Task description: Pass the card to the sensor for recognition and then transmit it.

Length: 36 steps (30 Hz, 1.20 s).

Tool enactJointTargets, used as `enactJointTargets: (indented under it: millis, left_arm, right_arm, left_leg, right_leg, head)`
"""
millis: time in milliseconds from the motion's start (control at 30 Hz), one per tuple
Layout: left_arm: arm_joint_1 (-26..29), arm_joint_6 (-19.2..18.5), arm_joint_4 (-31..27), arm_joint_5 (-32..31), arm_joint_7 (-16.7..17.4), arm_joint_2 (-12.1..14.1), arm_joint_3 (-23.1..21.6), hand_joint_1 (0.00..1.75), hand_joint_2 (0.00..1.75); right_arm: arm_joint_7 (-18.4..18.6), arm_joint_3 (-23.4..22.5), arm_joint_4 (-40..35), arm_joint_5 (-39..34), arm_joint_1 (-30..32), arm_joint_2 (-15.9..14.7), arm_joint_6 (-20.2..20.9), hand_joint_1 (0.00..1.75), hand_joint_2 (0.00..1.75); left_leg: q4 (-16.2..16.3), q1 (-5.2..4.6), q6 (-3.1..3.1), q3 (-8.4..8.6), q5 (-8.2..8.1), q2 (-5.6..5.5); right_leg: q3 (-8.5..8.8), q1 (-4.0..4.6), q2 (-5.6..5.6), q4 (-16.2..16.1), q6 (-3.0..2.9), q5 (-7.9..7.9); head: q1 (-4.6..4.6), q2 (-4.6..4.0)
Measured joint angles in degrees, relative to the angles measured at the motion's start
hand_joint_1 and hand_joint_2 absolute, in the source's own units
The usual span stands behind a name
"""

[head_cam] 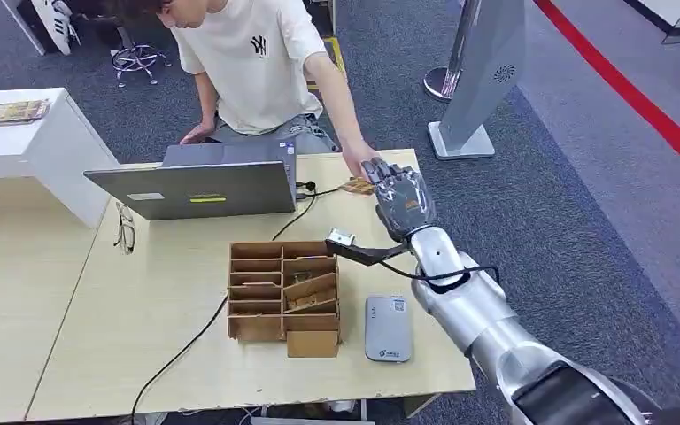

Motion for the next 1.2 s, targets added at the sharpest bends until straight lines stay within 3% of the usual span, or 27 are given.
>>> enactJointTargets:
  millis: [200, 600, 767, 933, 1000, 1033, 1067, 1100, 1200]
  left_arm:
    - [0.04, -0.04, 0.0, 0.15, 0.07, -0.57, 0.0, 0.0, 0.0]
    - [0.15, -0.17, -2.51, 1.92, -0.59, -4.83, 0.94, 0.0, 0.0]
    - [0.14, -0.17, -3.5, 2.75, -0.68, -6.16, 2.08, 0.0, 0.0]
    - [0.13, 0.04, -3.74, 3.24, -0.92, -6.49, 2.99, 0.0, 0.0]
    - [0.11, 0.35, -3.74, 3.39, -1.05, -6.54, 3.3, 0.0, 0.0]
    - [0.12, 0.39, -3.74, 3.41, -1.07, -6.54, 3.39, 0.0, 0.0]
    - [0.12, 0.48, -3.74, 3.45, -1.12, -6.54, 3.41, 0.0, 0.0]
    - [0.11, 0.59, -3.74, 3.48, -1.14, -6.54, 3.45, 0.0, 0.0]
    - [0.09, 1.07, -3.74, 3.45, -1.16, -6.51, 3.5, 0.0, 0.0]
  right_arm:
    - [-2.36, -0.79, -2.96, -7.59, 3.61, 0.48, -2.12, 0.0, 1.75]
    - [-11.62, -5.68, -27.62, -29.39, 21.81, 5.48, -6.07, 0.0, 1.75]
    - [-14.01, -5.88, -33.71, -33.66, 27.88, 6.54, -6.05, 0.0, 1.75]
    - [-14.82, -4.59, -37.64, -33.53, 31.85, 6.86, -4.94, 0.0, 1.75]
    - [-15.06, -3.47, -38.73, -33.4, 32.91, 6.86, -4.48, 0.28, 1.75]
    - [-15.06, -2.8, -39.19, -33.33, 33.37, 6.86, -4.35, 0.84, 1.75]
    - [-15.06, -2.25, -39.52, -33.27, 33.67, 6.86, -4.15, 1.54, 1.75]
    - [-15.06, -1.49, -39.84, -33.01, 33.9, 6.86, -3.96, 1.73, 1.75]
    - [-15.1, 0.9, -40.13, -32.5, 34.06, 6.82, -3.34, 1.75, 1.75]
  left_leg:
    - [0.0, 0.0, 0.0, -0.02, -0.01, -0.03]
    - [-0.02, 0.0, 0.02, -0.07, -0.07, -0.06]
    - [-0.03, 0.0, 0.02, -0.07, -0.07, -0.05]
    - [-0.03, 0.0, 0.02, -0.07, -0.07, -0.05]
    - [-0.03, 0.0, 0.02, -0.06, -0.07, -0.05]
    - [-0.03, 0.01, 0.02, -0.06, -0.07, -0.04]
    - [-0.04, 0.01, 0.02, -0.06, -0.07, -0.04]
    - [-0.04, 0.01, 0.02, -0.07, -0.07, -0.04]
    - [-0.04, 0.01, 0.02, -0.06, -0.07, -0.03]
  right_leg:
    - [0.0, 0.0, -0.02, 0.0, 0.01, -0.02]
    - [-0.04, 0.0, -0.07, 0.0, -0.01, -0.12]
    - [-0.04, 0.0, -0.07, 0.0, -0.01, -0.12]
    - [-0.04, 0.0, -0.07, 0.0, -0.01, -0.12]
    - [-0.04, 0.0, -0.06, 0.0, -0.01, -0.12]
    - [-0.04, 0.01, -0.06, 0.0, -0.01, -0.12]
    - [-0.04, 0.01, -0.06, 0.0, -0.02, -0.13]
    - [-0.04, 0.01, -0.06, 0.0, -0.02, -0.13]
    - [-0.04, 0.01, -0.05, 0.0, -0.03, -0.14]
  head:
    - [-0.02, 0.0]
    - [-0.02, 0.0]
    - [-0.02, 0.0]
    - [-0.02, 0.0]
    - [-0.02, 0.0]
    - [0.0, 0.0]
    - [-0.02, 0.0]
    - [0.0, 0.0]
    - [0.0, 0.0]
